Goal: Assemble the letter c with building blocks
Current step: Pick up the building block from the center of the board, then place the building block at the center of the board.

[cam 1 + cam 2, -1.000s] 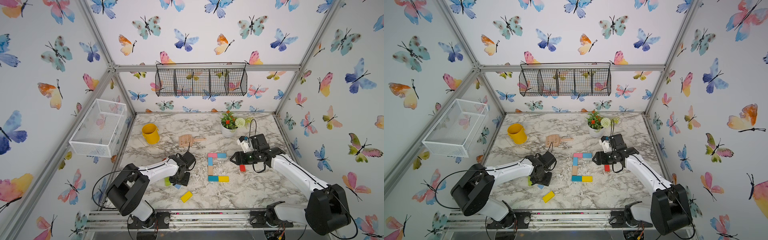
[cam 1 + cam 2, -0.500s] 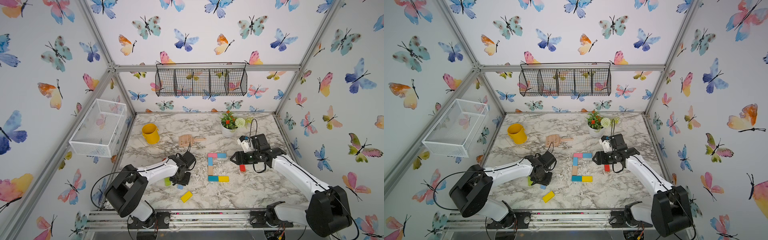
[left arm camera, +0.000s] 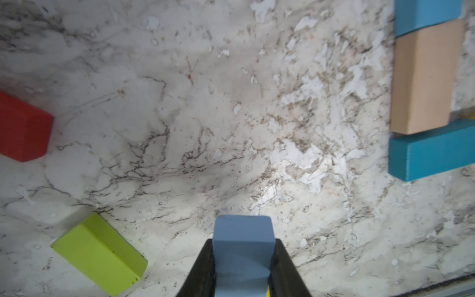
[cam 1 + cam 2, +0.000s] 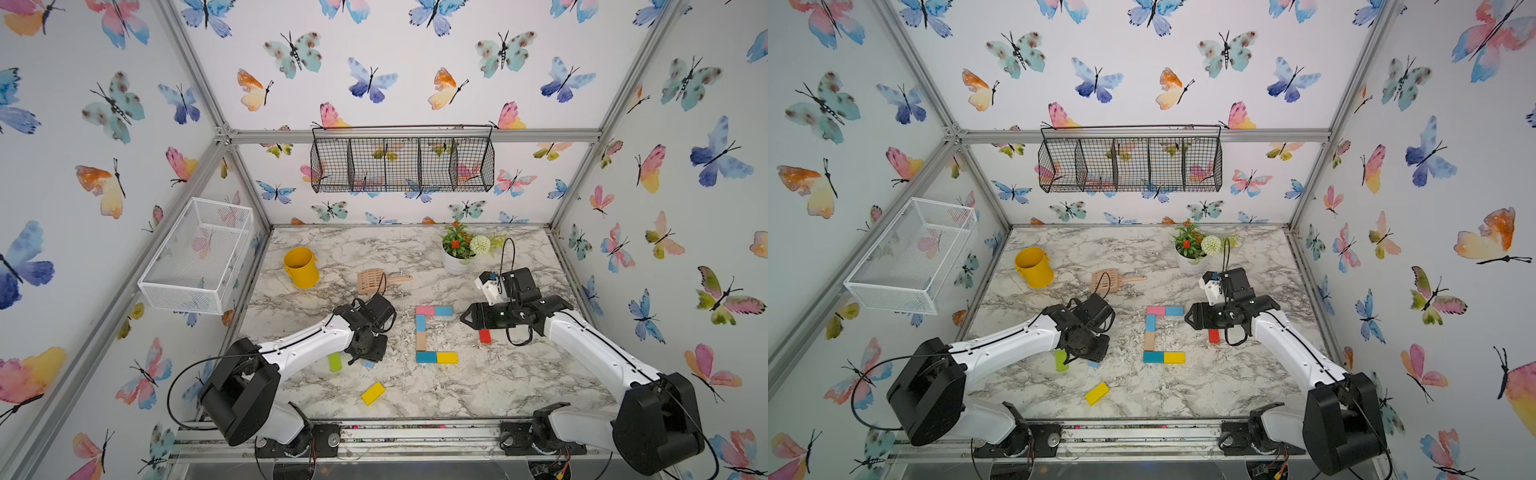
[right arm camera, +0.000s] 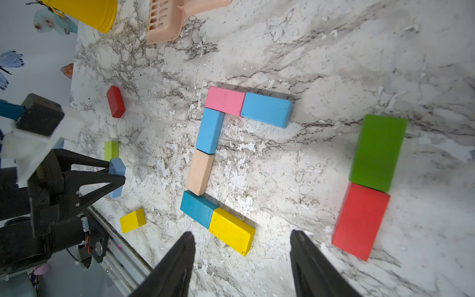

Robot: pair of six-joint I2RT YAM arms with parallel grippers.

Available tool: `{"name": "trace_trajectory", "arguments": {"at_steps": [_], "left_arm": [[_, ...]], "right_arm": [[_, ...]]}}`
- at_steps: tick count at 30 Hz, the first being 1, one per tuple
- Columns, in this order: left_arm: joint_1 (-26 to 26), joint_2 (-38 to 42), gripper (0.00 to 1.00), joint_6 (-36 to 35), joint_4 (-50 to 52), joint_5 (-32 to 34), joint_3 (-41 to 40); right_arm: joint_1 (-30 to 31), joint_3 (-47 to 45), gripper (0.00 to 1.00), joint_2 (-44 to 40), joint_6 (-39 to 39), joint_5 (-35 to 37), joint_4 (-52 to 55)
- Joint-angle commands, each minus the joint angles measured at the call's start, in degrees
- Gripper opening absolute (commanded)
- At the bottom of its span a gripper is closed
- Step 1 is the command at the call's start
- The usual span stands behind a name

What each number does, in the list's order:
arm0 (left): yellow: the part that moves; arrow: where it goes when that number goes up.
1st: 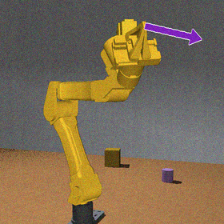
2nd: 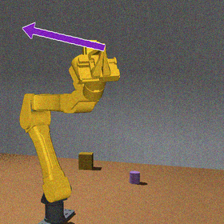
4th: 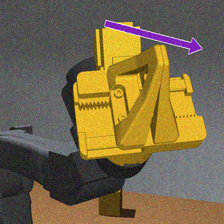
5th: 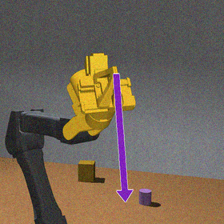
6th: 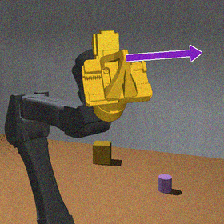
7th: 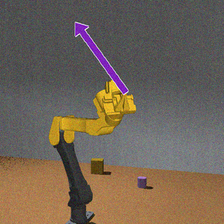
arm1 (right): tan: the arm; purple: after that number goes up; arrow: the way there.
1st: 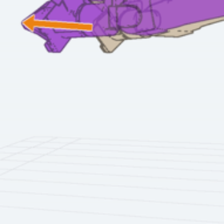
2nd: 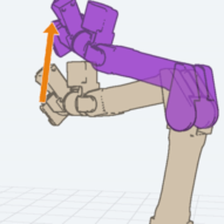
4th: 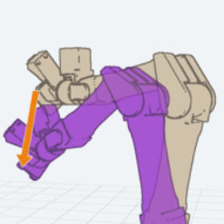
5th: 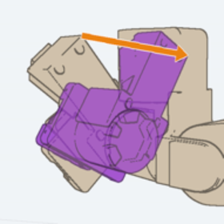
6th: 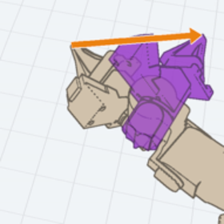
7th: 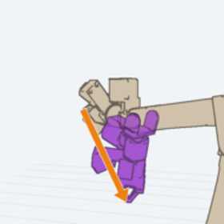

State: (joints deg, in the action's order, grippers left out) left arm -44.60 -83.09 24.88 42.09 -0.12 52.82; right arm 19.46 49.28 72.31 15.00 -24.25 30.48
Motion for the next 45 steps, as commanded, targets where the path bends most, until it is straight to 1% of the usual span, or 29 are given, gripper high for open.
{"name": "trace_trajectory", "arguments": {"at_steps": [1,6,10,13,16,18,27,33,36,39,45], "left_arm": [[-1.88,-0.13,0.27,0.02,3.07,0.56,4.40],[-4.29,-2.15,0.27,0.11,3.57,1.28,12.16],[-5.99,-5.01,0.27,-2.82,3.59,1.89,18.81],[-8.02,-8.47,0.27,-6.35,3.64,2.91,24.55],[-9.90,-12.69,0.27,-9.86,4.38,5.13,30.78],[-10.89,-15.75,0.27,-12.22,4.50,5.96,34.52],[-12.53,-30.88,0.26,-24.63,4.58,7.06,52.61],[-12.44,-40.34,0.25,-30.52,2.79,8.12,61.25],[-12.44,-43.23,0.25,-31.78,0.07,7.63,64.40],[-12.44,-45.07,0.25,-32.87,-3.34,6.89,65.60],[-12.37,-45.80,0.25,-35.13,-12.61,5.48,62.67]], "right_arm": [[-0.35,-0.32,0.64,-1.80,1.22,1.57,0.81],[-1.24,-0.76,0.66,-2.83,2.05,2.16,0.62],[-3.82,-0.41,0.66,-3.66,2.18,1.72,1.25],[-9.85,-1.38,0.62,-4.88,2.40,-3.69,0.49],[-18.37,-2.58,0.58,-4.97,1.78,-11.36,-0.14],[-22.30,-2.37,0.57,-4.51,0.58,-14.14,0.86],[-28.52,-1.64,0.58,-3.78,0.35,-17.45,1.27],[-30.73,-1.46,0.57,-2.53,1.97,-19.43,-0.52],[-30.82,-1.72,0.57,-2.14,2.73,-19.95,-1.43],[-31.01,-1.90,0.57,-2.09,2.92,-19.75,-1.87],[-31.41,-2.52,0.57,-3.08,4.32,-18.78,-3.18]]}}
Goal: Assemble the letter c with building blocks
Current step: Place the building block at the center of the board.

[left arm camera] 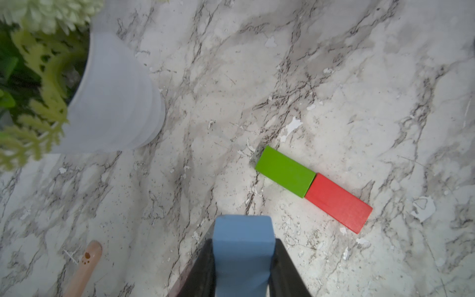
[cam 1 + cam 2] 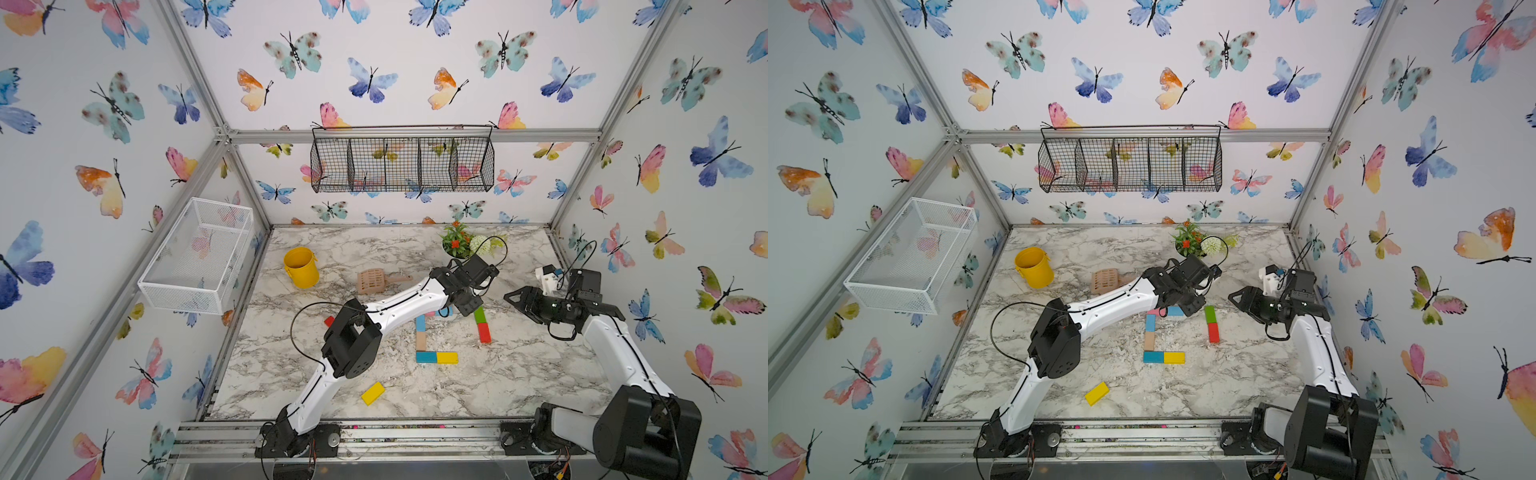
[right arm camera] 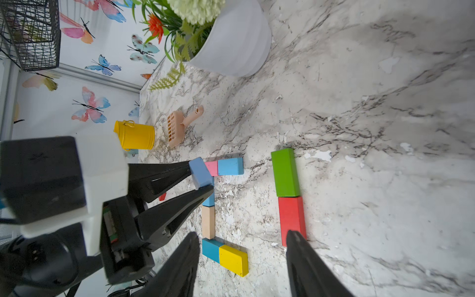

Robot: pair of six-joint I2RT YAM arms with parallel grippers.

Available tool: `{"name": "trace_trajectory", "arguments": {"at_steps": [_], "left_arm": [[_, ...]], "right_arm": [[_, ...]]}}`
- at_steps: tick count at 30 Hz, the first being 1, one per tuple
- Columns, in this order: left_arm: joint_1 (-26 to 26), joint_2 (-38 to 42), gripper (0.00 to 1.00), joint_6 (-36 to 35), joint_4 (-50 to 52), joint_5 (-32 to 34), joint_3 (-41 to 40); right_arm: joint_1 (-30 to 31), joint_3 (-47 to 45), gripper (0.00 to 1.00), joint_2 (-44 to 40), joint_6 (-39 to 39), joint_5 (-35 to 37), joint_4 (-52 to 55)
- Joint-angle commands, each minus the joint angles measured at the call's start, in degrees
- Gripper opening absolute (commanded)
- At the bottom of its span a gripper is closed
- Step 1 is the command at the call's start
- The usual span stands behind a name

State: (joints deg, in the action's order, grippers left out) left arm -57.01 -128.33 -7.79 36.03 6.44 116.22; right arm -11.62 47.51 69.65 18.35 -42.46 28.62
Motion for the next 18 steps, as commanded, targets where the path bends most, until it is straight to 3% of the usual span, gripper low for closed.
{"name": "trace_trajectory", "arguments": {"at_steps": [1,13,18], "left_arm": [[0.19,-0.84,0.25,-2.67,-7.72,-1.16,-1.07],[3.02,-6.78,0.25,-4.65,-11.40,-2.60,1.04],[4.83,-8.66,0.25,-4.47,-12.07,-6.28,1.96]], "right_arm": [[-0.37,-0.83,0.57,-0.42,1.16,-0.61,-1.45],[-0.55,-2.06,0.57,1.00,1.43,-0.16,-3.24],[-0.54,-2.51,0.57,1.84,1.77,-0.15,-4.43]]}}
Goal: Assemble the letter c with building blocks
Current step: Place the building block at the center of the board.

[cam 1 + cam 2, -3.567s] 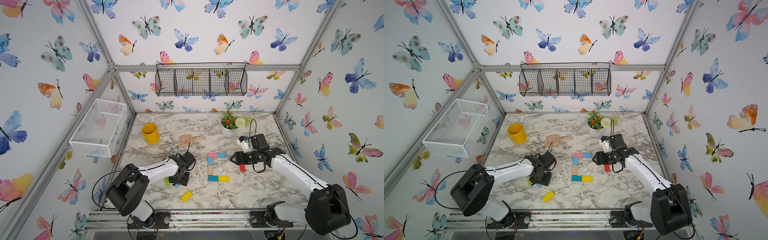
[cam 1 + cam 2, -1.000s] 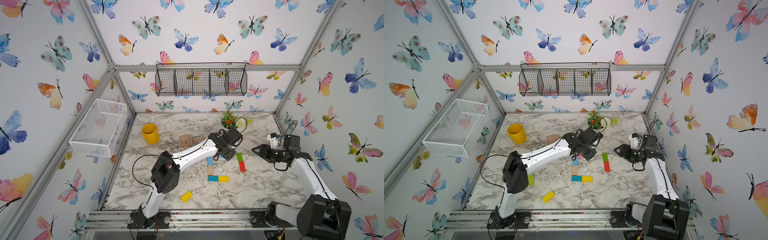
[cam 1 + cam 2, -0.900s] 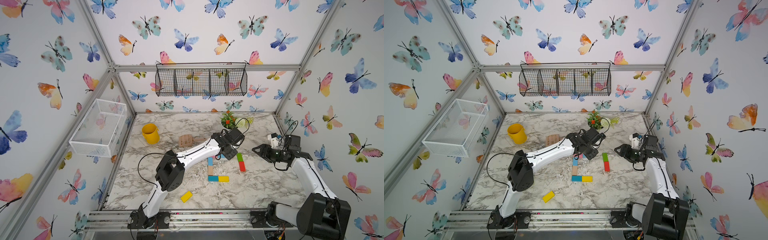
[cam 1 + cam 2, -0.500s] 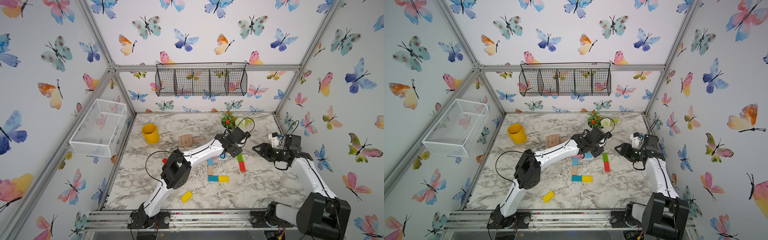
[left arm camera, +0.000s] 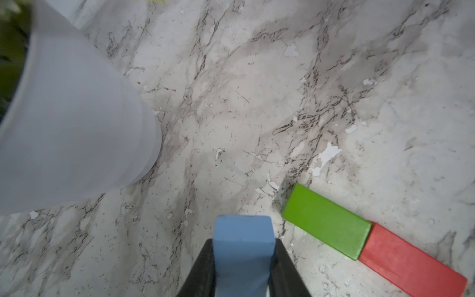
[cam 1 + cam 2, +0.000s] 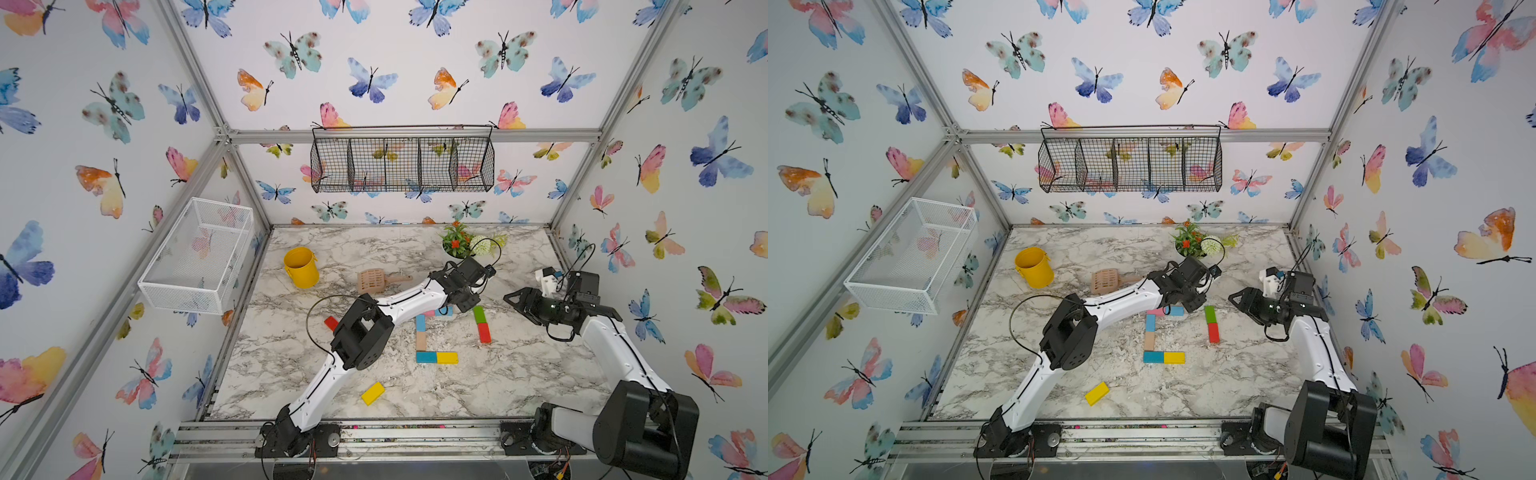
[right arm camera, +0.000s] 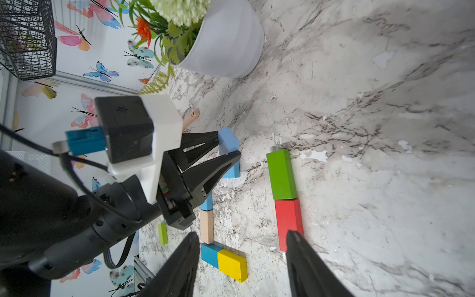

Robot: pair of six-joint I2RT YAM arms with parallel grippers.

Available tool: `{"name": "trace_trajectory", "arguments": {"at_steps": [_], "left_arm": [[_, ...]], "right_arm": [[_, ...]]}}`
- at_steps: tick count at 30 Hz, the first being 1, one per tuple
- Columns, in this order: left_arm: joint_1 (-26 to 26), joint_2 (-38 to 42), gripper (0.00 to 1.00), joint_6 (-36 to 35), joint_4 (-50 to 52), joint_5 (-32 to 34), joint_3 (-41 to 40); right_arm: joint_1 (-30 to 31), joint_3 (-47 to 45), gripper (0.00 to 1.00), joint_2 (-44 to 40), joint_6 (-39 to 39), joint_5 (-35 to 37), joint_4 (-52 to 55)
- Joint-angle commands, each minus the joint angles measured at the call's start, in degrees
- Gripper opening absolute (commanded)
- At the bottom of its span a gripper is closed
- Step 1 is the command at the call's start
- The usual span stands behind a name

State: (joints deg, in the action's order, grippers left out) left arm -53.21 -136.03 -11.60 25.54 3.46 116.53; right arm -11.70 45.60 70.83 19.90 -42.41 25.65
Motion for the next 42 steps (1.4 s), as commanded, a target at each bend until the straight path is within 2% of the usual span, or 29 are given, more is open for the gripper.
{"name": "trace_trajectory", "arguments": {"at_steps": [1,21,30,37,40,42], "left_arm": [[1.22,-1.25,0.25,-0.66,-1.65,-3.74,1.78],[2.74,-3.98,0.29,-3.17,-3.47,-9.72,1.59],[2.69,-4.52,0.41,-3.56,-3.34,-10.33,1.82],[2.76,-4.83,0.42,-3.84,-2.15,-11.69,3.01],[2.83,-3.37,0.43,-2.60,-3.86,-11.02,2.78],[3.31,-2.25,0.41,-1.61,-4.48,-12.96,3.88]], "right_arm": [[-0.44,-0.65,0.57,0.87,0.38,-0.19,-1.81],[-0.48,-1.67,0.56,8.43,0.49,-2.49,-7.19],[-0.45,-0.34,0.57,9.50,0.05,-2.76,-7.37],[-0.46,0.18,0.56,9.69,-0.04,-2.70,-7.37],[-0.49,0.52,0.57,9.18,-0.67,-1.29,-6.78],[-0.51,0.88,0.54,8.60,-2.34,0.23,-5.54]]}}
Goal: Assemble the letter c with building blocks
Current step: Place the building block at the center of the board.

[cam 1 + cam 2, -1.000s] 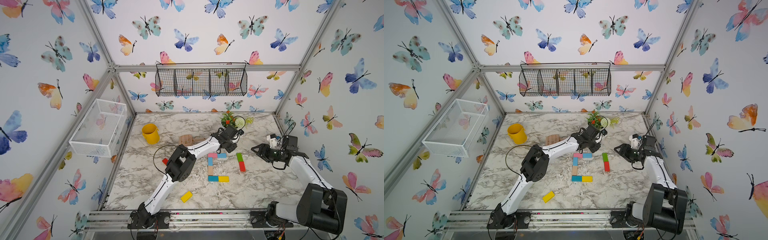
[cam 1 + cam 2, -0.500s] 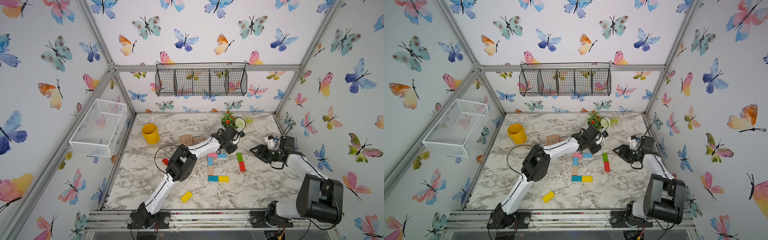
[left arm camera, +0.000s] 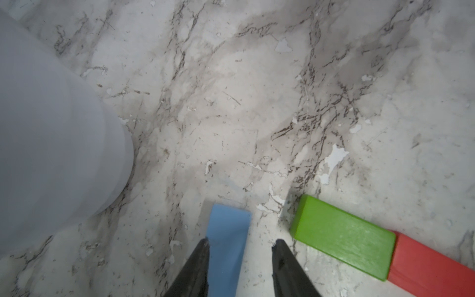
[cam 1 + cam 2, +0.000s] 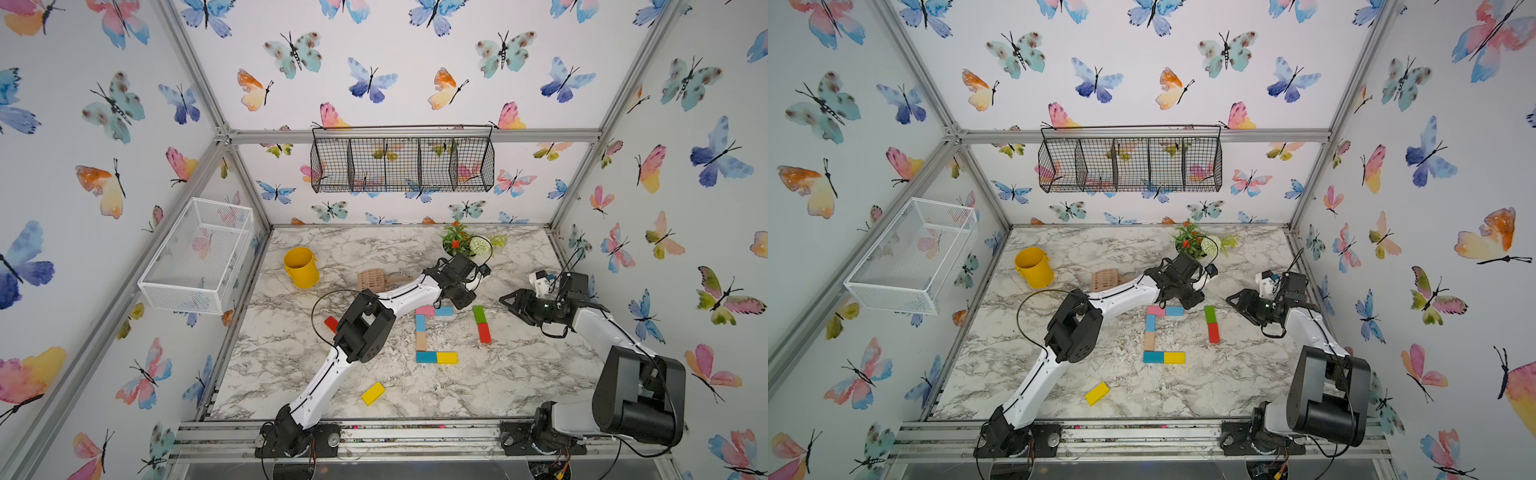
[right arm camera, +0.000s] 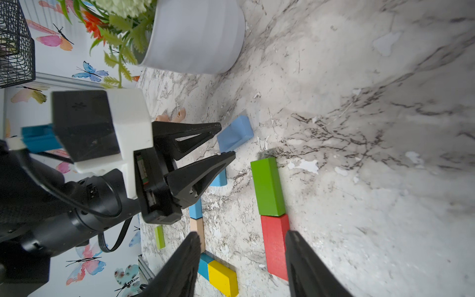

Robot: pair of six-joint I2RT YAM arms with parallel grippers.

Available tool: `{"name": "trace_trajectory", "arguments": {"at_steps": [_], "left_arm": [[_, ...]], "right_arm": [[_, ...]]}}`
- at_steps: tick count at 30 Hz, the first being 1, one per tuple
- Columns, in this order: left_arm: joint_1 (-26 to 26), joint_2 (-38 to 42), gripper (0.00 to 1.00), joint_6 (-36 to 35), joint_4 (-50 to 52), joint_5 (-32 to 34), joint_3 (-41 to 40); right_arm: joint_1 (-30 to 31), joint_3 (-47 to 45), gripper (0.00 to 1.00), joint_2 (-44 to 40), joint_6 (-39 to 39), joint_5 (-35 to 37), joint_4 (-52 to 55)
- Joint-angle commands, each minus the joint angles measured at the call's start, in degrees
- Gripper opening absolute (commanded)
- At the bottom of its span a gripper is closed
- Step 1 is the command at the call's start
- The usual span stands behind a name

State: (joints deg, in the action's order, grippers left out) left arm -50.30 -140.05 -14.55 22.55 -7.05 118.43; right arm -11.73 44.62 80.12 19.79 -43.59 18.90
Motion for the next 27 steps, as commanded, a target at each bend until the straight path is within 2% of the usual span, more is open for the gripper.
{"name": "trace_trajectory", "arguments": {"at_steps": [1,4,7,11,19,23,25,27], "left_arm": [[0.58,2.07,0.40,2.06,-0.99,-3.27,3.49],[1.00,4.19,0.40,3.98,0.02,-4.97,5.84],[0.99,8.25,0.41,4.73,-2.07,-8.99,2.78],[0.82,13.29,0.41,7.07,-2.20,-10.64,-0.82],[2.27,30.95,0.41,10.88,-6.37,-11.01,-20.53],[6.18,38.74,0.41,13.44,-6.23,-12.22,-29.75],[7.90,41.85,0.41,13.68,-6.13,-11.57,-33.98],[9.16,44.44,0.41,13.80,-5.83,-9.98,-38.09]], "right_arm": [[-0.46,2.00,0.52,-0.96,-3.09,2.08,1.84],[-0.47,1.07,0.45,-2.21,-4.20,3.10,1.88],[-0.32,0.47,0.36,-2.10,-4.32,2.61,1.19],[1.11,1.23,0.29,-0.84,-4.32,1.76,1.40],[10.91,5.79,0.23,-0.52,-2.40,6.64,1.32],[15.42,8.34,0.15,1.79,-0.97,9.74,0.60],[17.40,9.36,0.05,3.19,-0.15,10.58,-0.02],[19.32,9.86,0.04,4.18,1.53,12.76,-1.39]]}}
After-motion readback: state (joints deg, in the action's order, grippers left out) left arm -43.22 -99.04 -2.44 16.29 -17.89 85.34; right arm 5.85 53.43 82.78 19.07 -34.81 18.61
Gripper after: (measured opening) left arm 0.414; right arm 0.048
